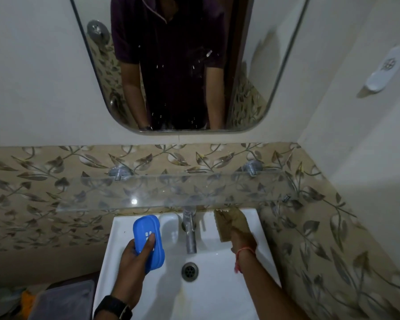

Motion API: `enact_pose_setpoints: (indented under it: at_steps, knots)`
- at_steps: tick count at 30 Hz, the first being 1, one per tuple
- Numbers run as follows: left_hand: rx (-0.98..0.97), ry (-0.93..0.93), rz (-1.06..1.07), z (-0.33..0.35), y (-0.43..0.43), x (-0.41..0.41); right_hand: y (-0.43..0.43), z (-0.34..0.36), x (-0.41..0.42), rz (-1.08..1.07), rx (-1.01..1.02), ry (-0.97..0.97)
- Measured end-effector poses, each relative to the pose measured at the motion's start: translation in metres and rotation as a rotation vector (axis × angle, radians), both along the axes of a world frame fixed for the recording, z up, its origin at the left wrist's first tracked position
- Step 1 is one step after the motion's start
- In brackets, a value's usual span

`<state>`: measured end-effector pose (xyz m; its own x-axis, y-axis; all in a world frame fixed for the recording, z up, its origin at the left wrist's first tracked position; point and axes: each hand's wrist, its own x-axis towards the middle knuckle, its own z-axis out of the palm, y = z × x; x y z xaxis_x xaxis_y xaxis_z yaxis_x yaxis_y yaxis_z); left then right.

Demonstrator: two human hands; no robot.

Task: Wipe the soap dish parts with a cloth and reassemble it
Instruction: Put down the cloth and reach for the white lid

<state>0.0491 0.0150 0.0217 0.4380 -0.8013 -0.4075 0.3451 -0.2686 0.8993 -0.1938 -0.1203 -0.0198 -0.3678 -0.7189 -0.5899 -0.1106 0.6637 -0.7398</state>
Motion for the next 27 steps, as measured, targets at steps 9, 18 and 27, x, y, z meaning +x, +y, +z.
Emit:
enact_pose_setpoints:
  at_steps: [9,18,27]
  knots:
    - [0.017,0.082,0.142,0.000,0.004,0.009,0.143,-0.045,0.111,0.425,-0.063,0.099]
    - [0.002,0.024,0.198,0.002,0.021,0.033,0.084,-0.028,0.182,-0.070,0.111,-0.526]
    - [0.035,-0.015,0.189,-0.002,0.027,0.035,0.057,-0.049,0.177,-0.036,0.163,-0.494]
